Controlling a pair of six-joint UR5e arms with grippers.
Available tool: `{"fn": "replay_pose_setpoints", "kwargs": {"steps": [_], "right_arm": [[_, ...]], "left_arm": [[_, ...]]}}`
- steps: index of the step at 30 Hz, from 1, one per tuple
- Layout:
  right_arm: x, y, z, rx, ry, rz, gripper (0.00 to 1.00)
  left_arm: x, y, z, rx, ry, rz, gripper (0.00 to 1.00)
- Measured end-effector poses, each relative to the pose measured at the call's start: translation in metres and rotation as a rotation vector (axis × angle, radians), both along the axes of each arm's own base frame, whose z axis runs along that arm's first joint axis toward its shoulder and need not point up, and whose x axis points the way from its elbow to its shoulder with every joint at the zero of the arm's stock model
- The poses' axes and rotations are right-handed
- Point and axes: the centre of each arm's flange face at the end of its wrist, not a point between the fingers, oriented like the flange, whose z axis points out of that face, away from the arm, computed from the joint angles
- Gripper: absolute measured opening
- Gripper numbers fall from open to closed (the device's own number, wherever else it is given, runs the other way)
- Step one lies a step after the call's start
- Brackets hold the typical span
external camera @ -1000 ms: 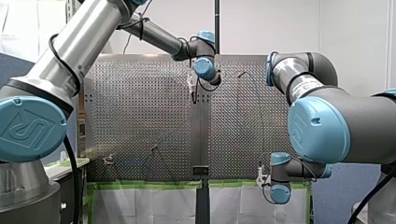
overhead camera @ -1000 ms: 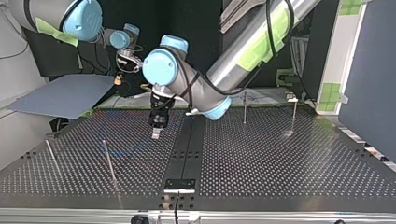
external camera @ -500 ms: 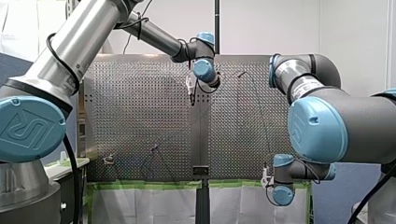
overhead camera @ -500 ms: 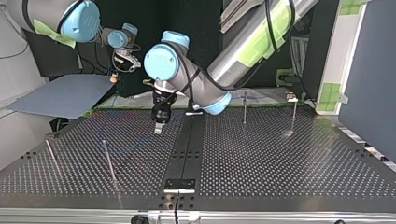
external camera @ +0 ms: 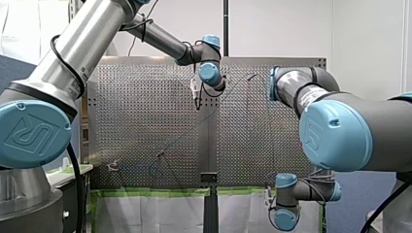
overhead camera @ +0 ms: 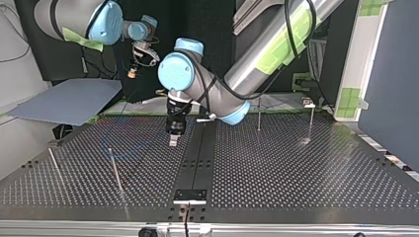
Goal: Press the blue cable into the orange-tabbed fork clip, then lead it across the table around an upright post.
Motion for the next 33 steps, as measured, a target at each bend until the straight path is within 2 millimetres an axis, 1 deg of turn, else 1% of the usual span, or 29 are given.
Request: {"fn": "replay_pose_setpoints", "kwargs": {"steps": [5,8,12,15,19,23,32,33], "right_arm": [[0.017,0.005,0.004,-0.037,0.025,0.035,0.0],[0.025,0.002,0.014,-0.074,0.034,0.051,0.0],[0.039,-0.004,0.034,-0.127,0.048,0.075,0.0],[0.047,-0.006,0.045,-0.147,0.055,0.086,0.0],[0.055,-0.004,0.049,-0.155,0.063,0.101,0.0],[0.058,-0.005,0.05,-0.159,0.062,0.106,0.0],[0.053,-0.032,0.054,-0.157,0.005,0.079,0.0],[0.053,-0.037,0.055,-0.157,-0.003,0.075,0.0]], "left_arm": [[0.002,0.002,0.0,0.0,0.0,0.003,0.7],[0.003,0.002,0.0,-0.001,0.0,0.005,0.7],[0.004,0.004,0.0,-0.002,0.0,0.008,0.7],[0.005,0.005,0.0,-0.003,-0.001,0.011,0.7],[0.006,0.005,0.0,-0.003,-0.001,0.012,0.7],[0.006,0.006,0.0,-0.004,-0.001,0.012,0.7],[0.009,0.005,0.001,-0.013,-0.009,-0.011,0.7],[0.009,0.005,0.001,-0.011,-0.007,-0.012,0.73]]}}
